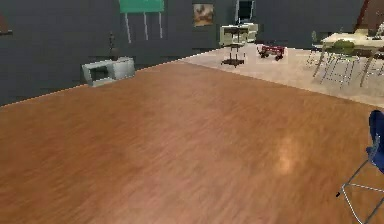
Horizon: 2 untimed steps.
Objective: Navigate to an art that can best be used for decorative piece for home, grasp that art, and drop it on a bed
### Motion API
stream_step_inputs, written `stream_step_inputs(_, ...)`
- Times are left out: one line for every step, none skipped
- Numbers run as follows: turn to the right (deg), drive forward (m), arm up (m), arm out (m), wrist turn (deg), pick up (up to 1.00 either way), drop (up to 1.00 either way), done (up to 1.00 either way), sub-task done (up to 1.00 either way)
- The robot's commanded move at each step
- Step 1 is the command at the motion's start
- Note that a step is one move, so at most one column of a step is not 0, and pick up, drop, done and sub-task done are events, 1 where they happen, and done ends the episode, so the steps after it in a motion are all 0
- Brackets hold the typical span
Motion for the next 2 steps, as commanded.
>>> stream_step_inputs(18.0, 0.0, 0.0, 0.0, 0.0, 0.0, 0.0, 0.0, 0.0)
stream_step_inputs(0.0, 1.0, 0.0, 0.0, 0.0, 0.0, 0.0, 0.0, 0.0)
